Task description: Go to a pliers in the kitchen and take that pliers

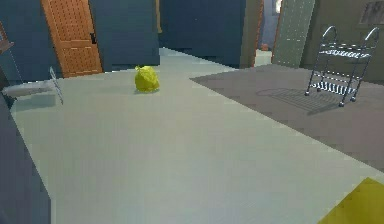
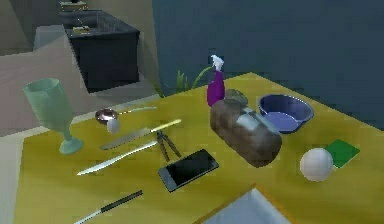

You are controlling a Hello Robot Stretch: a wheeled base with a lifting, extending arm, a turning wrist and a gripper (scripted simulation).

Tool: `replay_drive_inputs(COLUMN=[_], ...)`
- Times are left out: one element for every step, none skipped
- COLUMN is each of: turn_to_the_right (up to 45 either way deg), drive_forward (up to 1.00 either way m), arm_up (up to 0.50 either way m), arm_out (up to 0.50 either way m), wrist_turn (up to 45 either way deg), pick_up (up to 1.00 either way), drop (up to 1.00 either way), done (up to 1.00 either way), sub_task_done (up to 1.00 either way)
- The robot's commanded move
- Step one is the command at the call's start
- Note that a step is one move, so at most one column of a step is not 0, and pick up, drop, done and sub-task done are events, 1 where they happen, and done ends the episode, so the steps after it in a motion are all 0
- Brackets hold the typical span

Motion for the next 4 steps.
replay_drive_inputs(turn_to_the_right=[0.0, 0.0, 0.0, 0.0], drive_forward=[0.0, 0.0, 0.0, 0.0], arm_up=[0.5, 0.38, 0.0, 0.0], arm_out=[0.0, 0.0, 0.16, 0.0], wrist_turn=[0.0, 0.0, 0.0, 45.0], pick_up=[0.0, 0.0, 0.0, 0.0], drop=[0.0, 0.0, 0.0, 0.0], done=[0.0, 0.0, 0.0, 0.0], sub_task_done=[0.0, 0.0, 0.0, 0.0])
